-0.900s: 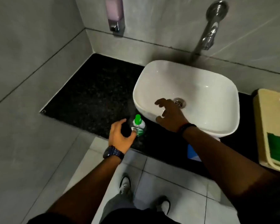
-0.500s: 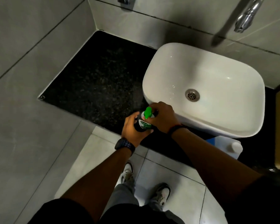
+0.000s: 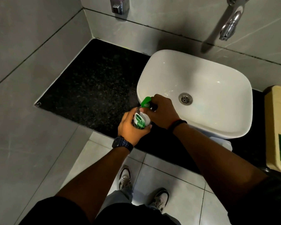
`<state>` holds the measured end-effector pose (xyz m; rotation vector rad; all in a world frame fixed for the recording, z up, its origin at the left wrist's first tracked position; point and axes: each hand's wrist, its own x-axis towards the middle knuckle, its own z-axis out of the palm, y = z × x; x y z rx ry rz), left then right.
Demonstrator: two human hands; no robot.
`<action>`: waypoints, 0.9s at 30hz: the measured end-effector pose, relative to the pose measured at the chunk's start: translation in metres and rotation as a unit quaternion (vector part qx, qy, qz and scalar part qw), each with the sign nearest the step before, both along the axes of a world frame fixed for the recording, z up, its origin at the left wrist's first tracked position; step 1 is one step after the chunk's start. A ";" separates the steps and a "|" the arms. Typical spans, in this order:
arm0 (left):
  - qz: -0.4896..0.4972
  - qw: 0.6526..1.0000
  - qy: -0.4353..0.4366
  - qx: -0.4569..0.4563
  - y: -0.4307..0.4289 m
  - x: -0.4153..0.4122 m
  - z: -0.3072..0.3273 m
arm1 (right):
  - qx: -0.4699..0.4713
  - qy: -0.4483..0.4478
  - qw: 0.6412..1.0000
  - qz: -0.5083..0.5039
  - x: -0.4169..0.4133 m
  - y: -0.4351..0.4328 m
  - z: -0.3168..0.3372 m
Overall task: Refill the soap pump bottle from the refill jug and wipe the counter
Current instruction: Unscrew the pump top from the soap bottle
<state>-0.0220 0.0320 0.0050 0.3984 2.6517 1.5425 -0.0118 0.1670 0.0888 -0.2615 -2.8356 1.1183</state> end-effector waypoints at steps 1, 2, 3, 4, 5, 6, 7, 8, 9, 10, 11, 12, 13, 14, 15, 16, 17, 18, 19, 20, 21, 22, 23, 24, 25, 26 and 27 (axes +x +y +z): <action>-0.006 1.000 0.008 -0.001 -0.001 0.000 0.001 | -0.006 0.000 1.000 0.013 0.002 0.001 0.003; -0.011 1.000 0.010 0.001 -0.001 -0.001 0.001 | -0.009 0.000 1.000 0.020 0.003 0.003 0.005; -0.012 1.000 0.007 0.007 -0.002 -0.001 0.001 | -0.014 0.000 1.000 0.022 0.005 0.004 0.006; -0.013 1.000 0.004 0.013 -0.003 -0.002 0.001 | -0.029 0.002 0.999 0.017 0.005 0.006 0.007; -0.015 1.000 0.003 0.018 -0.003 -0.003 0.002 | -0.052 0.005 0.999 0.007 0.007 0.007 0.007; -0.018 1.000 0.005 0.020 -0.004 -0.003 0.003 | -0.078 0.008 0.997 -0.003 0.008 0.009 0.008; -0.021 1.000 0.008 0.020 -0.004 -0.003 0.004 | -0.094 0.011 0.995 -0.012 0.009 0.009 0.008; -0.022 0.999 0.009 0.021 -0.004 -0.004 0.006 | -0.100 0.012 0.995 -0.023 0.009 0.009 0.007; -0.020 0.999 0.008 0.026 -0.003 -0.004 0.008 | -0.101 0.014 0.994 -0.037 0.009 0.009 0.006; -0.016 0.999 0.006 0.034 -0.002 -0.005 0.011 | -0.102 0.018 0.993 -0.052 0.009 0.009 0.005; -0.012 0.999 0.002 0.047 -0.001 -0.005 0.013 | -0.105 0.026 0.992 -0.065 0.009 0.008 0.005; -0.008 0.998 -0.003 0.059 0.000 -0.006 0.014 | -0.111 0.035 0.990 -0.075 0.008 0.007 0.005; -0.006 0.998 -0.005 0.067 0.001 -0.006 0.015 | -0.120 0.042 0.988 -0.084 0.007 0.006 0.005; -0.002 0.998 -0.003 0.069 0.001 -0.007 0.016 | -0.129 0.045 0.986 -0.091 0.007 0.006 0.006; 0.001 0.998 0.001 0.068 0.001 -0.007 0.017 | -0.139 0.045 0.985 -0.092 0.006 0.006 0.007; 0.004 0.998 0.004 0.066 0.001 -0.007 0.018 | -0.148 0.046 0.984 -0.087 0.005 0.006 0.008; 0.006 0.998 0.007 0.066 0.001 -0.007 0.019 | -0.159 0.047 0.983 -0.079 0.004 0.006 0.009; 0.007 0.998 0.010 0.066 0.001 -0.008 0.019 | -0.167 0.048 0.982 -0.073 0.004 0.005 0.009; 0.006 0.998 0.013 0.067 0.001 -0.008 0.019 | -0.173 0.048 0.981 -0.072 0.003 0.004 0.009; 0.004 0.998 0.017 0.068 0.001 -0.009 0.019 | -0.173 0.046 0.981 -0.077 0.003 0.003 0.010; 0.001 0.997 0.022 0.068 0.001 -0.009 0.019 | -0.171 0.046 0.980 -0.088 0.002 0.003 0.010; -0.003 0.997 0.026 0.068 0.001 -0.009 0.019 | -0.168 0.054 0.979 -0.098 0.002 0.002 0.011; -0.006 0.997 0.027 0.069 0.002 -0.009 0.019 | -0.171 0.064 0.977 -0.105 0.001 0.002 0.012; -0.006 0.997 0.025 0.070 0.002 -0.009 0.019 | -0.182 0.072 0.975 -0.109 0.001 0.001 0.014; -0.006 0.997 0.022 0.071 0.002 -0.009 0.019 | -0.200 0.076 0.971 -0.110 0.001 0.002 0.015; -0.005 0.997 0.021 0.072 0.003 -0.009 0.019 | -0.216 0.077 0.967 -0.109 0.001 0.002 0.017; -0.005 0.997 0.020 0.072 0.003 -0.009 0.019 | -0.221 0.080 0.966 -0.106 0.002 0.002 0.017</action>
